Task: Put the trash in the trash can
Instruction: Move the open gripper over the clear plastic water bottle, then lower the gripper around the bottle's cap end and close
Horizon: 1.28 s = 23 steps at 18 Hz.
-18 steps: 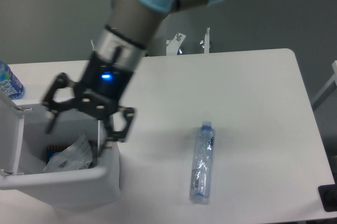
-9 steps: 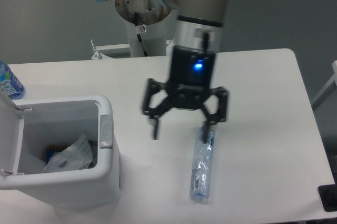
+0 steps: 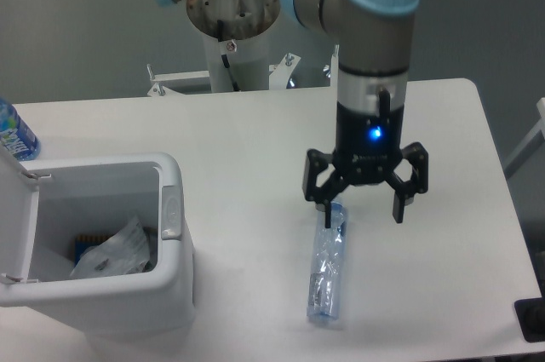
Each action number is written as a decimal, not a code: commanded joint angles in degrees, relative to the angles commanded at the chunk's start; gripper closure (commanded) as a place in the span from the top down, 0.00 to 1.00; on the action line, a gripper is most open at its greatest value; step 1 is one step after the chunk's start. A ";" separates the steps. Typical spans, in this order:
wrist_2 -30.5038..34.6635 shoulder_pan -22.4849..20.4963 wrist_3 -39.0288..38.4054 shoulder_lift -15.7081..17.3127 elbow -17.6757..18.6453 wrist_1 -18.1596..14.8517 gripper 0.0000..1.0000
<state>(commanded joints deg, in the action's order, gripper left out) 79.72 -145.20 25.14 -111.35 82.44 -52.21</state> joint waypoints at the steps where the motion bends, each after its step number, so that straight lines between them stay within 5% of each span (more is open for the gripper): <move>1: 0.00 0.00 0.00 -1.58 0.00 0.09 1.00; 6: -0.44 0.53 2.46 -9.49 -0.44 1.06 1.00; 11: -0.44 2.46 2.64 -13.89 -0.53 1.50 1.00; 23: 0.09 4.83 2.90 -17.76 0.18 5.01 1.00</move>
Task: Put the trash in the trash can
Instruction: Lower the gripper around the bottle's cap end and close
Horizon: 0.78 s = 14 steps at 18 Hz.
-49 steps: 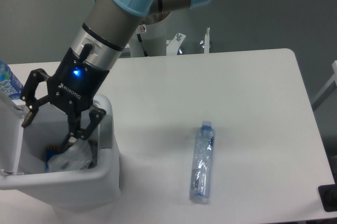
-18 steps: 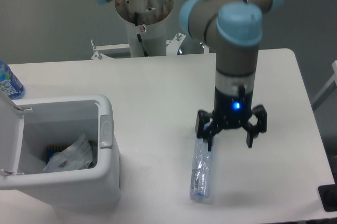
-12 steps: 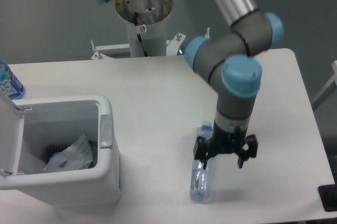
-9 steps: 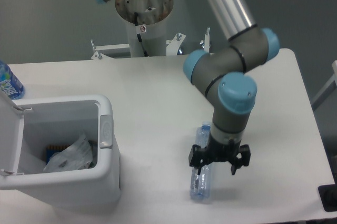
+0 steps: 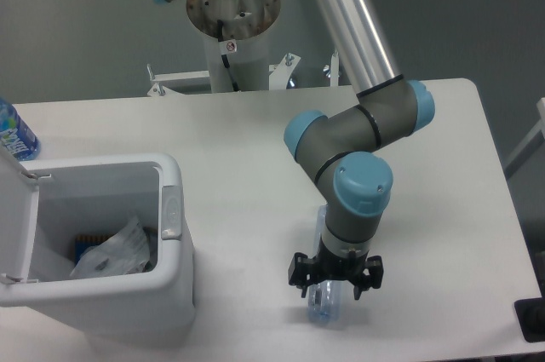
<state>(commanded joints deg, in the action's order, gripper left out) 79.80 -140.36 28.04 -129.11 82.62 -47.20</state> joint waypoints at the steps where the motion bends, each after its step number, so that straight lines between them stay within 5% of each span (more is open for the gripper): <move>1: 0.00 0.09 0.00 -0.27 0.17 0.79 1.00; 14: 2.90 0.35 0.62 -2.55 0.35 2.81 0.98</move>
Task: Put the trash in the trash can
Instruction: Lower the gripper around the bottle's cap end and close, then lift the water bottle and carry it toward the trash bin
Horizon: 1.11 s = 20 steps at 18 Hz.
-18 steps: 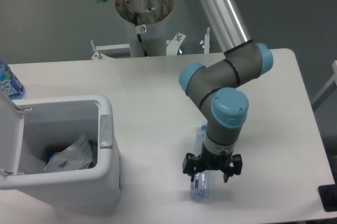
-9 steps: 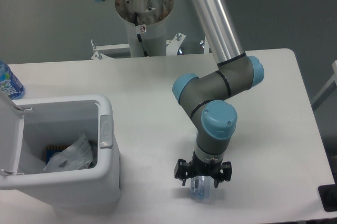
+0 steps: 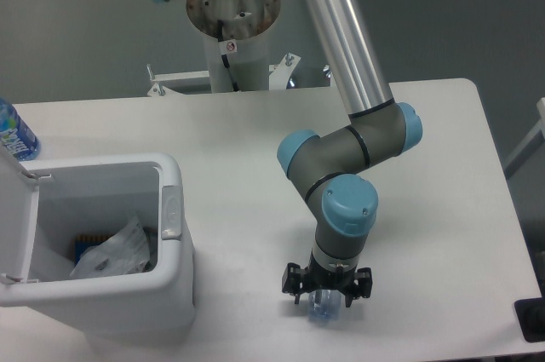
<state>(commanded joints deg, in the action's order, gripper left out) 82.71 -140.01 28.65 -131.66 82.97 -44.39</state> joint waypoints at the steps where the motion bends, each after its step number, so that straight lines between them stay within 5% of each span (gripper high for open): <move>1: 0.09 0.00 0.00 0.00 0.17 0.00 0.92; 8: 0.35 0.00 0.18 0.79 0.97 -0.09 0.55; 20: -0.61 -0.52 2.11 4.39 -1.57 0.52 0.54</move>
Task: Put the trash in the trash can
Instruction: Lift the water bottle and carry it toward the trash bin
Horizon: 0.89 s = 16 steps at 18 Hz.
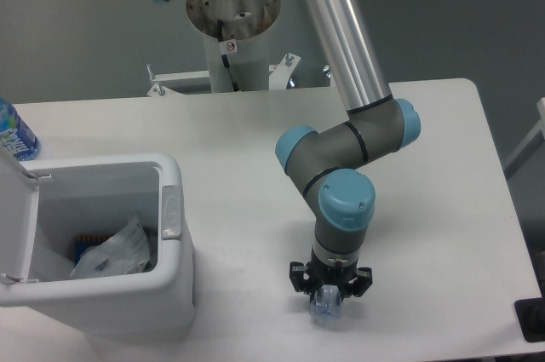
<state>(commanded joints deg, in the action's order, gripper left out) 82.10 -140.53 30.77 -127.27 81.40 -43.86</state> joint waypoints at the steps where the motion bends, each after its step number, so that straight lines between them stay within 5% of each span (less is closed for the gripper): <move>1: -2.09 -0.09 -0.53 0.70 -2.01 0.18 0.54; 4: -8.52 -1.05 -7.28 2.81 -7.38 0.18 0.53; 11: -11.87 -1.41 -21.78 6.16 -18.89 0.36 0.53; 16: -13.28 -0.97 -24.00 8.44 -20.22 0.36 0.53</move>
<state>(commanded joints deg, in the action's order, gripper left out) 68.82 -141.50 6.77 -118.83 61.18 -43.51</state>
